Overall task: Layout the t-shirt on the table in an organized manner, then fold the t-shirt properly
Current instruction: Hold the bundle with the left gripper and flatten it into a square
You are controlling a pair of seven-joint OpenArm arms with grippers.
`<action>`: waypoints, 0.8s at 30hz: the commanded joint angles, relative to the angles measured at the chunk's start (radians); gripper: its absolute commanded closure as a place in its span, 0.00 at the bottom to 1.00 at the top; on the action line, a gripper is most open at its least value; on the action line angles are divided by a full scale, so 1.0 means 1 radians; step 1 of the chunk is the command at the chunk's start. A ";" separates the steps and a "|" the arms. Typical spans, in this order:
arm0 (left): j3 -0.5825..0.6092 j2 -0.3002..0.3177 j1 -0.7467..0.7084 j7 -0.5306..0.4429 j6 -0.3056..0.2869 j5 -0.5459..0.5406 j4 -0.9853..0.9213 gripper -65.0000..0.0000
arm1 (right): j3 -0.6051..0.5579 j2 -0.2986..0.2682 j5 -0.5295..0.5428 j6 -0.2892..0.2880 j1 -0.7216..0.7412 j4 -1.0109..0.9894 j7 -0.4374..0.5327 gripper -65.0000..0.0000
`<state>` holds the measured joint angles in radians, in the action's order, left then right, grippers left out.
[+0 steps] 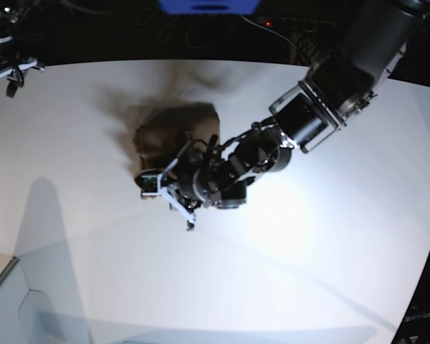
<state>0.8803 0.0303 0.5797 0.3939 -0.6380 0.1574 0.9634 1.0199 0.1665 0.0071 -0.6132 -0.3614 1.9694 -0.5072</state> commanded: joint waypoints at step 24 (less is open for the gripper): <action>-0.270 0.007 -0.020 0.023 0.000 0.258 0.294 0.03 | 0.001 -0.009 0.015 -0.001 -0.028 0.018 0.025 0.48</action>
<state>0.6163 0.0467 0.5304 0.4332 -0.6510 0.4187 1.2385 1.0180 0.1665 0.0078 -0.6132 -0.3855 1.9694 -0.5076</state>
